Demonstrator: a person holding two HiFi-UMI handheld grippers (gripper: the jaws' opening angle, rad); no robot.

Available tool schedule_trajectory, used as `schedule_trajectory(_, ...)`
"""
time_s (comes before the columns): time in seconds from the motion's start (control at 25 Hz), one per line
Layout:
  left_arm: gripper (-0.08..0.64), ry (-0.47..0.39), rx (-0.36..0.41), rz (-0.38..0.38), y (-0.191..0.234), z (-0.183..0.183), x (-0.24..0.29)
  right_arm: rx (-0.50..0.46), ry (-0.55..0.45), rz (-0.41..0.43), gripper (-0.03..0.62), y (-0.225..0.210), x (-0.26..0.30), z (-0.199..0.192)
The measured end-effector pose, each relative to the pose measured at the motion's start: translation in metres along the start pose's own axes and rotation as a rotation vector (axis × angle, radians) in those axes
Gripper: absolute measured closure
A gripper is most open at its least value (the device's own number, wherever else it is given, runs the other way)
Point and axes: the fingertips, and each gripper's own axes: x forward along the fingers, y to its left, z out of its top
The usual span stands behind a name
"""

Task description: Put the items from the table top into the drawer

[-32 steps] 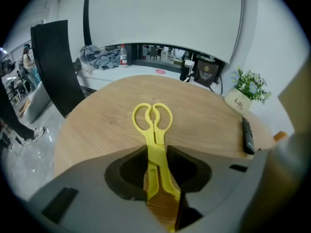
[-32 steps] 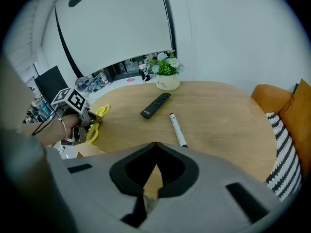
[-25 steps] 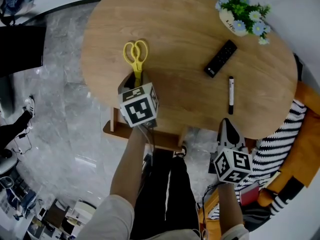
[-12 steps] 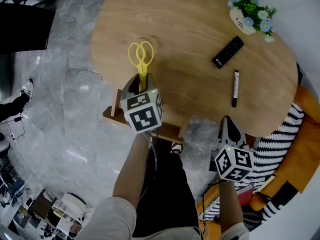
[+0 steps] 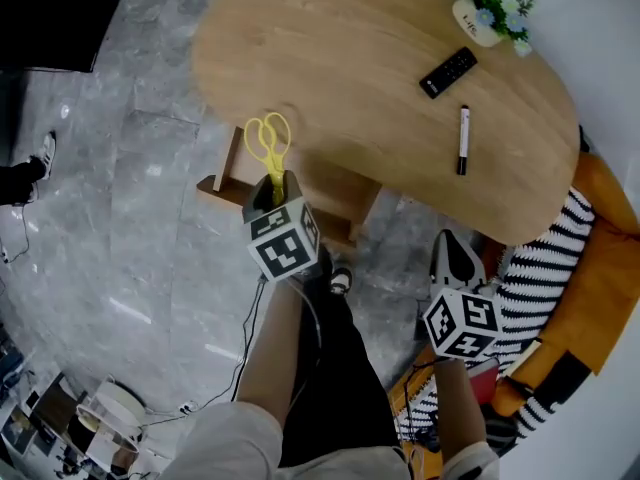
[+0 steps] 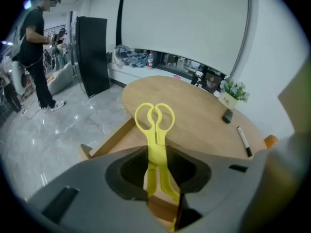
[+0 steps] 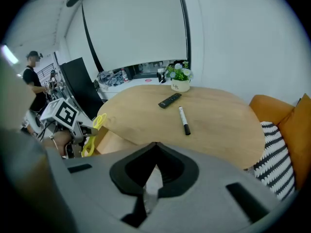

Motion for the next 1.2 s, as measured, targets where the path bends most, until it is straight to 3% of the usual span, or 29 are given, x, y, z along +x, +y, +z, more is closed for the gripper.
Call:
schedule_trajectory(0.24, 0.446, 0.006, -0.105, 0.028, 0.017, -0.037, -0.018, -0.021, 0.007, -0.011, 0.6, 0.002, -0.029, -0.029)
schedule_trajectory(0.6, 0.446, 0.051, -0.165, 0.07, 0.032, -0.065, -0.005, -0.058, 0.024, -0.022, 0.6, 0.003, -0.038, -0.039)
schedule_trajectory(0.96, 0.445, 0.102, -0.212, 0.056, 0.021, -0.067, 0.037, -0.033, 0.041, -0.024, 0.6, 0.01, -0.016, -0.039)
schedule_trajectory(1.08, 0.445, 0.08, -0.213, 0.051, 0.013, -0.056, 0.045, -0.017, 0.043, -0.037, 0.6, 0.004, -0.011, -0.036)
schedule_trajectory(1.2, 0.368, 0.029, -0.204, 0.019, 0.007, -0.045, 0.047, 0.007, 0.038, -0.05, 0.6, -0.001, -0.006, -0.033)
